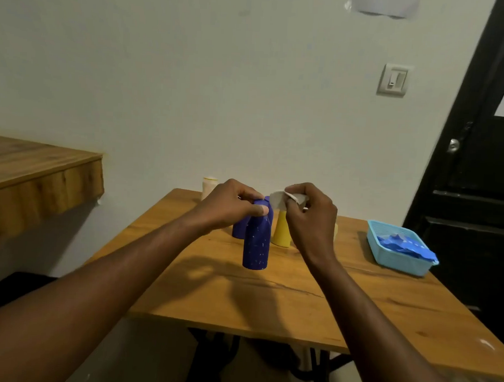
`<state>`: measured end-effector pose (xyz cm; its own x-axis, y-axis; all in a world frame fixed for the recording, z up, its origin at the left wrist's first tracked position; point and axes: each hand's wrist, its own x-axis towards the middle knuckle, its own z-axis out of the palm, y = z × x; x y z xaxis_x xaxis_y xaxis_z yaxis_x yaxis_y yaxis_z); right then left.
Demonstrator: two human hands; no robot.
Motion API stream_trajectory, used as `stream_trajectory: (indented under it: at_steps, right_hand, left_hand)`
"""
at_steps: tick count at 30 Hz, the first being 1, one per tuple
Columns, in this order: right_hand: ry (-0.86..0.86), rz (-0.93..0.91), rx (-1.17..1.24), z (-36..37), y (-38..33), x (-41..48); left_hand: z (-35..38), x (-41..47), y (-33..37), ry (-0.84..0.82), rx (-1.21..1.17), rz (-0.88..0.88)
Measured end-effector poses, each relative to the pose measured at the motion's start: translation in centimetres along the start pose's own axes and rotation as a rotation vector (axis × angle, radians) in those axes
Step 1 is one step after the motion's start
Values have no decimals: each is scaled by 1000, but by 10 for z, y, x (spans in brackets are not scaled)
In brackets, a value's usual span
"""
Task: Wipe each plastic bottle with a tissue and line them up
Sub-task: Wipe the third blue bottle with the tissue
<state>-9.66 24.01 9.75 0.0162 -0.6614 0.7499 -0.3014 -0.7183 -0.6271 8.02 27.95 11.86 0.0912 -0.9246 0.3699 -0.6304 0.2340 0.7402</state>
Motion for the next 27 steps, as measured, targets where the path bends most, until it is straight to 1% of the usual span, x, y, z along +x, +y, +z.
stream_trajectory:
  at_steps: [3,6,11,15,17,21,24,27]
  right_hand:
    - [2,-19,-66,-7,14,-16]
    - [-36,2,-122,-9,29,-30]
    - [-176,67,-5,-2,41,-59]
    - [-168,158,223,1,42,-85]
    - [-154,194,275,2,44,-93]
    - [-92,190,187,7,58,-90]
    - [-96,205,180,7,63,-75]
    - [-114,195,183,5,62,-64]
  left_hand:
    - [16,-10,2,-17,39,10]
    - [29,-17,0,-25,60,-2]
    - [44,-22,-1,-30,102,-1]
    - [48,-21,-6,-15,112,12]
    - [50,-20,-8,-15,127,13]
    - [51,-20,-2,-32,223,47]
    - [54,-20,2,-69,342,78]
    - [52,-18,3,-102,384,80]
